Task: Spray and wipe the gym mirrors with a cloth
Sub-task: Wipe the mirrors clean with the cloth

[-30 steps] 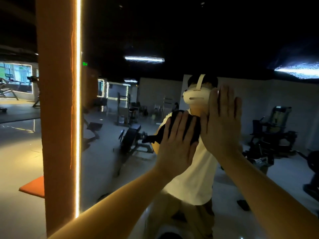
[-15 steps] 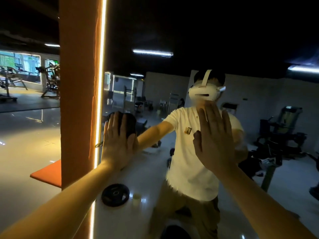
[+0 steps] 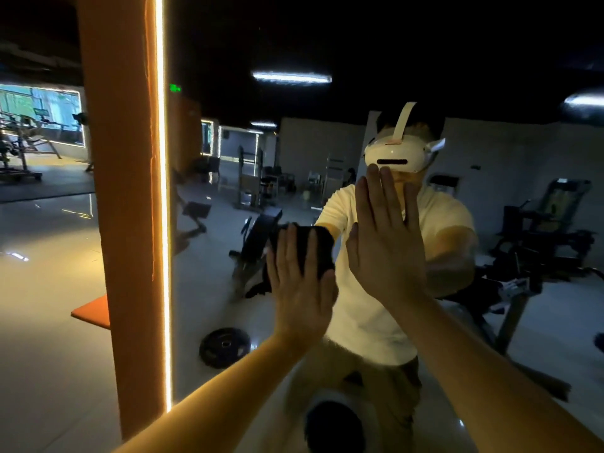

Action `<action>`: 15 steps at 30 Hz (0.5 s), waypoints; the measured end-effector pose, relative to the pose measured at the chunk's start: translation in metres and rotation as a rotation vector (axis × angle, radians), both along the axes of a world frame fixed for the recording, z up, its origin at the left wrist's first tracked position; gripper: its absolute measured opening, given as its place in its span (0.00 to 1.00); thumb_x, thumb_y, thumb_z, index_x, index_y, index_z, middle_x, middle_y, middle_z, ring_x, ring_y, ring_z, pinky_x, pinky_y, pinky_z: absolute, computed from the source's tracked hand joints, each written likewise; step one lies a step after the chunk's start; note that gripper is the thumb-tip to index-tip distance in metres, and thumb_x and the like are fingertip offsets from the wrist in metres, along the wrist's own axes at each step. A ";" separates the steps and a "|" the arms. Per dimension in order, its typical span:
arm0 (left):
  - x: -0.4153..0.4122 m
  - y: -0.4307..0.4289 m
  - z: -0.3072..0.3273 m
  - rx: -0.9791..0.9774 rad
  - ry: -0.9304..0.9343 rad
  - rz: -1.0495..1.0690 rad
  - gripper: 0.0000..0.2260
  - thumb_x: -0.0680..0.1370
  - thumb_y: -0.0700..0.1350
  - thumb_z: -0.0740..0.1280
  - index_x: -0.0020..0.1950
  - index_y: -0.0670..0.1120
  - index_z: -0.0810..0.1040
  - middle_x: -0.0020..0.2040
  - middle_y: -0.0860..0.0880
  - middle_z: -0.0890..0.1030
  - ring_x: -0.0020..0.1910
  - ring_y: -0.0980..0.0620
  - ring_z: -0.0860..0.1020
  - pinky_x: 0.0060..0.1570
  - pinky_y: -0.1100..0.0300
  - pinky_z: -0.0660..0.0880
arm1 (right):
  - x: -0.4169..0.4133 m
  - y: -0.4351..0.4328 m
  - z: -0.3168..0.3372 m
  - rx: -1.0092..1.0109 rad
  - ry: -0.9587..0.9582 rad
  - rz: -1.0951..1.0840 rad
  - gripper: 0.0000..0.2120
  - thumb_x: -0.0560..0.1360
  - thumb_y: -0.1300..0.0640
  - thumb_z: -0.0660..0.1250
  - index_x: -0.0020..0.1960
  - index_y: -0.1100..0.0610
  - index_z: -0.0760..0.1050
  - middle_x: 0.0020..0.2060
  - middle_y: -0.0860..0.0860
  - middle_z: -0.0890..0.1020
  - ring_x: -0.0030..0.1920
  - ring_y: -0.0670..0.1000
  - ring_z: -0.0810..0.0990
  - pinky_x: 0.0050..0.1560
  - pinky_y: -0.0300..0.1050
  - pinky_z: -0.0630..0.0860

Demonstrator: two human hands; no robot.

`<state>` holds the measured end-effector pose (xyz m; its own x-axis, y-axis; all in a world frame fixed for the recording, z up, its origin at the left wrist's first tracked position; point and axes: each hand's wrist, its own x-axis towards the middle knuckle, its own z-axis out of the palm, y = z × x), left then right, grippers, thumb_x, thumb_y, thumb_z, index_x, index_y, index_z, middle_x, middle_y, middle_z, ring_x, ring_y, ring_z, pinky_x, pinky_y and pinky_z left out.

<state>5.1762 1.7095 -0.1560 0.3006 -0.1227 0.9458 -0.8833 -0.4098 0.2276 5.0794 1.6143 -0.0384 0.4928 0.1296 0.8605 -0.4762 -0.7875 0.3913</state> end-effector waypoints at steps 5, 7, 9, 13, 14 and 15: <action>-0.002 -0.011 -0.013 0.176 -0.220 -0.035 0.27 0.86 0.53 0.54 0.83 0.45 0.58 0.84 0.40 0.57 0.85 0.41 0.54 0.81 0.37 0.51 | -0.001 -0.002 0.001 0.005 0.011 0.024 0.29 0.85 0.52 0.43 0.83 0.64 0.48 0.83 0.61 0.49 0.83 0.61 0.44 0.81 0.64 0.47; 0.020 0.014 -0.010 0.263 -0.314 -0.020 0.27 0.87 0.53 0.54 0.84 0.46 0.56 0.84 0.40 0.57 0.85 0.43 0.52 0.82 0.38 0.52 | -0.001 -0.002 0.000 -0.003 -0.005 0.037 0.29 0.85 0.53 0.42 0.83 0.64 0.49 0.83 0.62 0.50 0.83 0.61 0.45 0.81 0.64 0.47; 0.046 0.043 -0.010 0.268 -0.309 0.007 0.28 0.86 0.53 0.55 0.85 0.46 0.54 0.84 0.40 0.56 0.85 0.42 0.52 0.81 0.37 0.54 | 0.000 -0.001 -0.001 -0.011 -0.028 0.042 0.29 0.85 0.52 0.41 0.83 0.65 0.49 0.83 0.62 0.50 0.83 0.61 0.46 0.81 0.64 0.46; 0.095 0.091 -0.019 0.075 -0.069 0.091 0.30 0.84 0.53 0.58 0.83 0.42 0.58 0.83 0.35 0.58 0.82 0.34 0.58 0.78 0.33 0.57 | 0.002 -0.001 -0.002 -0.014 -0.049 0.033 0.31 0.84 0.53 0.48 0.83 0.64 0.48 0.83 0.62 0.50 0.83 0.61 0.47 0.81 0.64 0.46; 0.105 0.102 -0.023 0.042 0.018 0.106 0.30 0.84 0.53 0.57 0.83 0.41 0.58 0.83 0.35 0.57 0.82 0.33 0.57 0.78 0.33 0.57 | 0.003 -0.002 -0.002 -0.016 -0.053 0.027 0.31 0.83 0.53 0.49 0.83 0.64 0.48 0.83 0.62 0.51 0.83 0.61 0.47 0.81 0.64 0.46; 0.114 0.112 -0.027 0.017 0.101 0.117 0.31 0.84 0.54 0.56 0.84 0.41 0.57 0.83 0.35 0.56 0.81 0.33 0.57 0.78 0.33 0.58 | 0.003 -0.001 -0.002 -0.016 -0.056 0.024 0.32 0.83 0.52 0.50 0.83 0.64 0.49 0.83 0.62 0.51 0.83 0.61 0.48 0.81 0.64 0.46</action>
<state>5.2898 1.8210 -0.1825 0.4071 -0.0970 0.9082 -0.8022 -0.5135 0.3047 5.0825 1.6128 -0.0403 0.4402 0.1544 0.8845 -0.4792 -0.7926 0.3769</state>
